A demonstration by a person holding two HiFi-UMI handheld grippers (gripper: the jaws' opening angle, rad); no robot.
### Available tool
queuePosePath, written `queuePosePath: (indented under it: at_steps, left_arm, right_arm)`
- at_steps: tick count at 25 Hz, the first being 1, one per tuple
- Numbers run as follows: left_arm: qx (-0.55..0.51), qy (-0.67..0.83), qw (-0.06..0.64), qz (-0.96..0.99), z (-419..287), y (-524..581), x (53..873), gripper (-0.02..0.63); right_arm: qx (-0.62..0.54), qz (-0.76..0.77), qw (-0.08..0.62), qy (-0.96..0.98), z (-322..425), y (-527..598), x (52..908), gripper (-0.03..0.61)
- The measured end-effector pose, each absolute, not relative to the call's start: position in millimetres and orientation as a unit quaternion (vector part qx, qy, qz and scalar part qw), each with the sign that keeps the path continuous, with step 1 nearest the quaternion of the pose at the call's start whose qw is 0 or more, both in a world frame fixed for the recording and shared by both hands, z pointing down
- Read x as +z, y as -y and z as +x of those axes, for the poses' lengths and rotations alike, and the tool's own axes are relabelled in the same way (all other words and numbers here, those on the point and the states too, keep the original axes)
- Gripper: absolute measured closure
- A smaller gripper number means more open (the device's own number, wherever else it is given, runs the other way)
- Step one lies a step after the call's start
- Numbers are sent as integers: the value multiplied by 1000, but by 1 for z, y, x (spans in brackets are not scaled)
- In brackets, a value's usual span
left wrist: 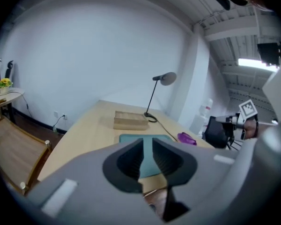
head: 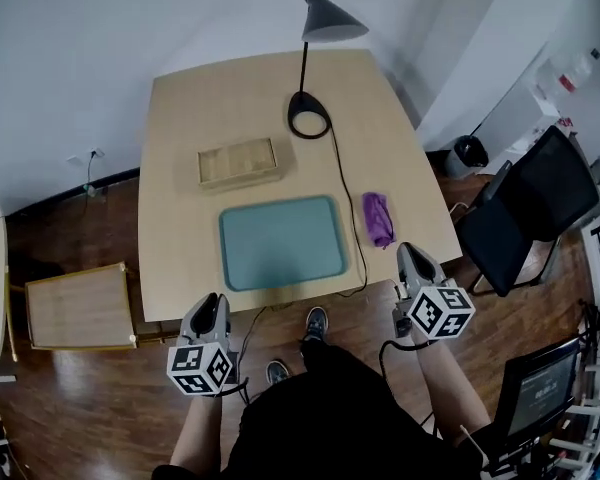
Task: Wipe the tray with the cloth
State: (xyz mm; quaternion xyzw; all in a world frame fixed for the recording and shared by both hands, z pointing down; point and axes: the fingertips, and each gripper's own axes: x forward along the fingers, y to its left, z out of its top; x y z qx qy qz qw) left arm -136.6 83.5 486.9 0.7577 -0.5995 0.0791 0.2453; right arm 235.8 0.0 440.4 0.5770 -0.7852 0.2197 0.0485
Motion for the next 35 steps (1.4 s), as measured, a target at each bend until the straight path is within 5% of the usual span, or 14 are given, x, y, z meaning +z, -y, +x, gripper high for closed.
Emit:
queuePosePath:
  at_steps: [14, 35]
  left_arm:
    - [32, 561, 104, 821, -100, -182, 361, 536]
    - [71, 570, 121, 810, -48, -220, 382, 549]
  right_arm:
    - [136, 496, 17, 857, 142, -132, 377, 574]
    - [48, 461, 15, 886, 157, -164, 358, 574]
